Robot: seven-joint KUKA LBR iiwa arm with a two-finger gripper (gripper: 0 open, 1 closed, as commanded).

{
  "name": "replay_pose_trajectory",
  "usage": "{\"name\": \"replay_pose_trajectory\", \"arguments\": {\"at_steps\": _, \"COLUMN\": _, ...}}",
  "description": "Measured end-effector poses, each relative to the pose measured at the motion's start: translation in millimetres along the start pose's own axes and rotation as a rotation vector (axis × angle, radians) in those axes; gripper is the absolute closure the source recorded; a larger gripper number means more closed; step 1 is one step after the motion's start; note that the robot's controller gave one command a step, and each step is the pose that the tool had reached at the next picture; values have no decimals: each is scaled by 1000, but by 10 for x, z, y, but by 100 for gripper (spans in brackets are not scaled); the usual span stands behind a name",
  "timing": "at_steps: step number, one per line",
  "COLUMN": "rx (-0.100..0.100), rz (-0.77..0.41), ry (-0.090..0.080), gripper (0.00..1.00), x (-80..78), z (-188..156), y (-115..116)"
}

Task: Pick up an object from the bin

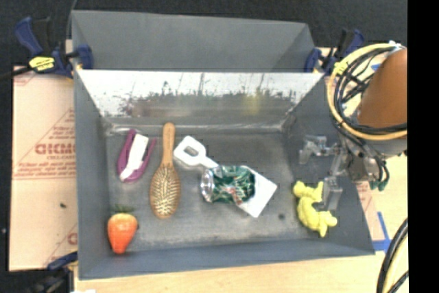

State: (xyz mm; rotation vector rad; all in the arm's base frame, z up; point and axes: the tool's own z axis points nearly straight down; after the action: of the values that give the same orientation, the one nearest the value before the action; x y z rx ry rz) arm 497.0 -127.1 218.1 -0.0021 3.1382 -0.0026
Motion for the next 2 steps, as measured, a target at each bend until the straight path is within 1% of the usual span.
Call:
{"name": "replay_pose_trajectory", "arguments": {"at_steps": 1, "rx": 2, "rz": -116, "ry": -9, "gripper": 0, "x": -322, "z": 1383, "y": 1127}}
{"name": "replay_pose_trajectory", "arguments": {"at_steps": 2, "rx": 9, "rz": -411, "ry": -20, "gripper": 0, "x": -353, "z": 537, "y": 1195}}
